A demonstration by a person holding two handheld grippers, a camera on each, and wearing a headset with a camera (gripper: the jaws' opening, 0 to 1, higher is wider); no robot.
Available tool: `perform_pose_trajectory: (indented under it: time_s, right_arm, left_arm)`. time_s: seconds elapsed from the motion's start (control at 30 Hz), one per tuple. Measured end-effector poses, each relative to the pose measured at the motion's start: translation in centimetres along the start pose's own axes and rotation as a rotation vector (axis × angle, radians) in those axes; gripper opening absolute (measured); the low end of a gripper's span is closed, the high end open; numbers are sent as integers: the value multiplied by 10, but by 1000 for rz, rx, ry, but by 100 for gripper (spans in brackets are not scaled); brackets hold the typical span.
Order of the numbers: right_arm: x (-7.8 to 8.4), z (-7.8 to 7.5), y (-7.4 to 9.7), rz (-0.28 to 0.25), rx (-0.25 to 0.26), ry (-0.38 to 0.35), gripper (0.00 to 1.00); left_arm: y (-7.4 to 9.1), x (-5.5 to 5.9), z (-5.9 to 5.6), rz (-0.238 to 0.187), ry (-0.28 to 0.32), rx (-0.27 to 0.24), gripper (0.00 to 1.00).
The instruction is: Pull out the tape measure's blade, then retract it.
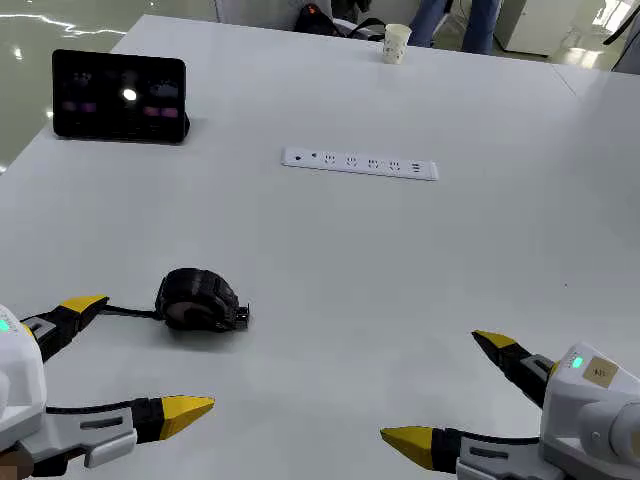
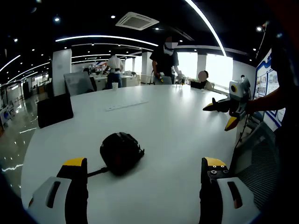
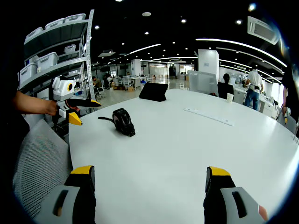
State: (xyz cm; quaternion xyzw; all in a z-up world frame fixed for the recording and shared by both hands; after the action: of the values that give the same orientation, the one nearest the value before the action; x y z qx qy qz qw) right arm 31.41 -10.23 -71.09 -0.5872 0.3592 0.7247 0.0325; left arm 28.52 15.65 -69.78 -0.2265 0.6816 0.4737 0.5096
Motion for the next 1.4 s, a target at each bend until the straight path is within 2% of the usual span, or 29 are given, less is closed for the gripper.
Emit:
perform_pose_trajectory:
  time_s: [0.2, 0.23, 0.3, 0.43, 0.83, 1.0, 1.4]
  right_arm:
    - [1, 1, 1, 3, -6, -1, 99]
    - [0, -2, 1, -4, 11, 22, 99]
    - [1, -2, 2, -3, 7, 4, 99]
    - [2, -4, 1, -1, 14, 14, 99]
    - [5, -5, -1, 10, -2, 14, 99]
    - [4, -7, -3, 10, -3, 27, 99]
    - [1, -10, -11, 22, -44, 40, 99]
  left_arm:
    - [0, 1, 0, 6, -2, 3, 99]
    - [0, 1, 0, 6, -5, 3, 99]
    - [-1, 1, 0, 8, -5, 5, 99]
    - [-2, 1, -1, 11, -5, 7, 99]
    - [-4, 0, 1, 12, -11, 11, 99]
    - [-5, -1, 5, 16, -11, 7, 99]
    - [-8, -2, 14, 16, -16, 15, 99]
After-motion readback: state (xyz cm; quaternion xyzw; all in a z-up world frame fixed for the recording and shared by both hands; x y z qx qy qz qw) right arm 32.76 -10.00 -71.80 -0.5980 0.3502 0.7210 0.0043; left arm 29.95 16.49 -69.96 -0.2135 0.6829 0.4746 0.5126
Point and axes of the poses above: the centre of the closed fingertips' face, and the gripper's own axes: y roughly backward along the fingers, z roughly to its left, x roughly out of its underside, the point moved 1 cm from there along y, roughly backward along the fingers, and after that the axes turned 1 degree about -x, right-handed, at the moved point
